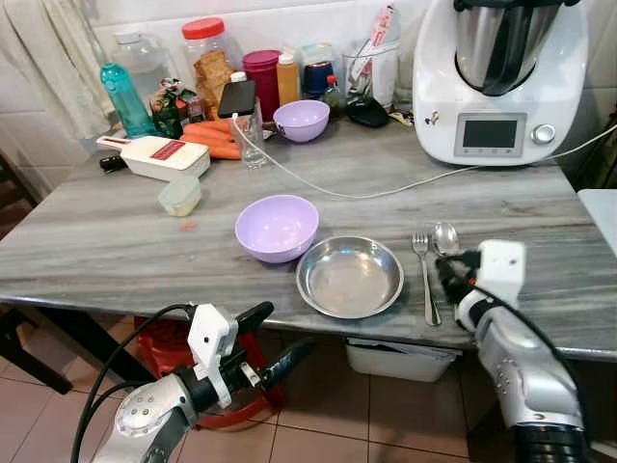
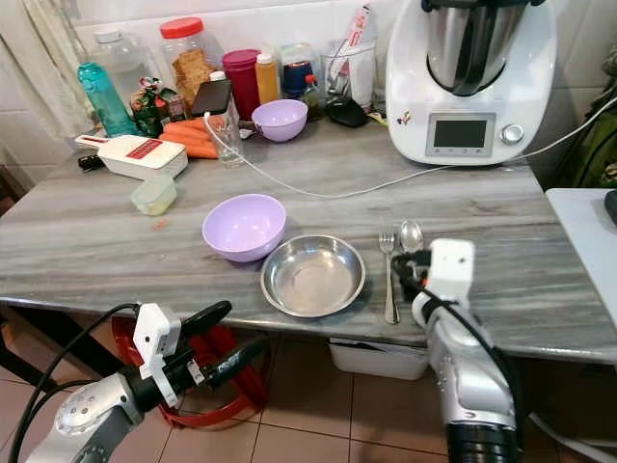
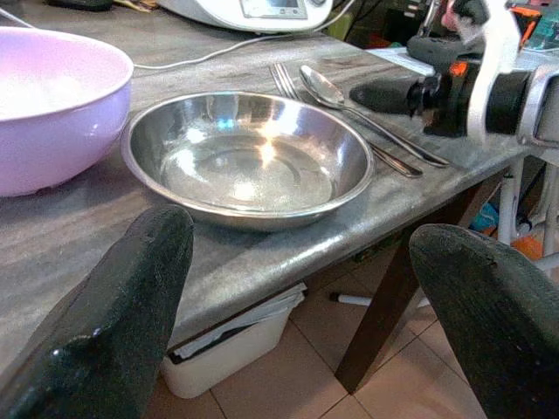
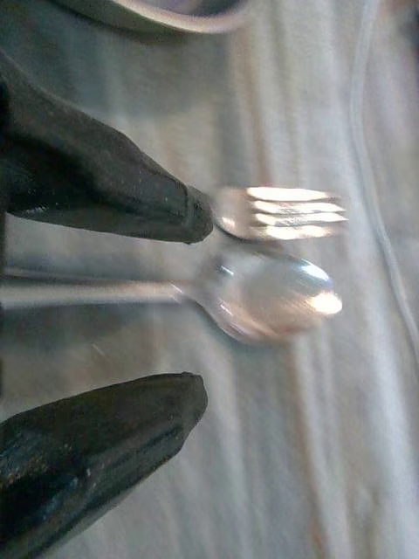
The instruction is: Setting the table
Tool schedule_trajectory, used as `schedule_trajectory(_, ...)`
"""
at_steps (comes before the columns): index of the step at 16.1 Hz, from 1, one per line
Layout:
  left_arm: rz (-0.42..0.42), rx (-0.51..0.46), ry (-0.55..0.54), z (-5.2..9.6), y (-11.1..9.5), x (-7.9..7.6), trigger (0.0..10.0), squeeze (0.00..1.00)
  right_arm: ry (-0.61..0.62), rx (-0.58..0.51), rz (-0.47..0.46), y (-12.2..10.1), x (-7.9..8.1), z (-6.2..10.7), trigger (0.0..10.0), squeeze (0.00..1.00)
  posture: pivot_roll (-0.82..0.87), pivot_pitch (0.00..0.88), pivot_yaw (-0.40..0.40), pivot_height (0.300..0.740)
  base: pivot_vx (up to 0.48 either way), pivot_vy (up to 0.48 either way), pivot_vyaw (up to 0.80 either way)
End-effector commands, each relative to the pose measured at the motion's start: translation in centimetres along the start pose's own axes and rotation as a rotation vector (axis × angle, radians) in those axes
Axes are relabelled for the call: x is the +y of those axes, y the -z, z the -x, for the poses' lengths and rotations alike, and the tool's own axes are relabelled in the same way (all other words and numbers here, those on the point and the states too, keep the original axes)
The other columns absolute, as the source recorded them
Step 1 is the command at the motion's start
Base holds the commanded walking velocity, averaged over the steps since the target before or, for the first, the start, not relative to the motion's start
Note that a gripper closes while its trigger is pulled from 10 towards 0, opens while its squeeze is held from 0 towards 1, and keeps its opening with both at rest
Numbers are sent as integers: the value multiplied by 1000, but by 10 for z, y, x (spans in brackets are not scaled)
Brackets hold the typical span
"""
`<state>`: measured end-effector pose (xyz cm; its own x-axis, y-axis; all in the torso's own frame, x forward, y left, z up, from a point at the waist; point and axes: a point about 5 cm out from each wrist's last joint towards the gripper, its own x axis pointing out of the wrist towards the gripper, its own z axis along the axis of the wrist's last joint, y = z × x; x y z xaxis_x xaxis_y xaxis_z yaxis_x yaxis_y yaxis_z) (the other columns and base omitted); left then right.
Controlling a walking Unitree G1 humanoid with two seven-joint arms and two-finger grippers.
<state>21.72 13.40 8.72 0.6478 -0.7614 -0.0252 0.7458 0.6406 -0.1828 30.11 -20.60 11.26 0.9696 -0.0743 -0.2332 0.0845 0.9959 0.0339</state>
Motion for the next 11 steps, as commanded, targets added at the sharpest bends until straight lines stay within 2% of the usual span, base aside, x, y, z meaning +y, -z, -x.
schedule_trajectory(1,-3,12,-4,1,0,4,10000,0,-2,-79,-14,-13,4,2,10000,1000,-57,0,124,740,0,0,0)
schedule_trajectory(4,7,-3,-9,-2,-2,5,10000,0,20,-214,-24,-27,4,11,10000,1000,-61,0,124,740,0,0,0)
schedule_trajectory(6,16,-12,-17,-3,-2,6,10000,0,32,-272,18,-29,7,20,10000,1000,-64,0,123,740,0,0,0)
schedule_trajectory(8,28,-23,-24,-5,-3,6,10000,0,33,-290,54,-25,11,27,10000,1000,-67,0,120,740,0,0,0)
schedule_trajectory(11,36,-52,-56,-7,-8,10,10000,0,31,-296,55,-17,17,35,10000,1000,-66,0,124,740,0,0,0)
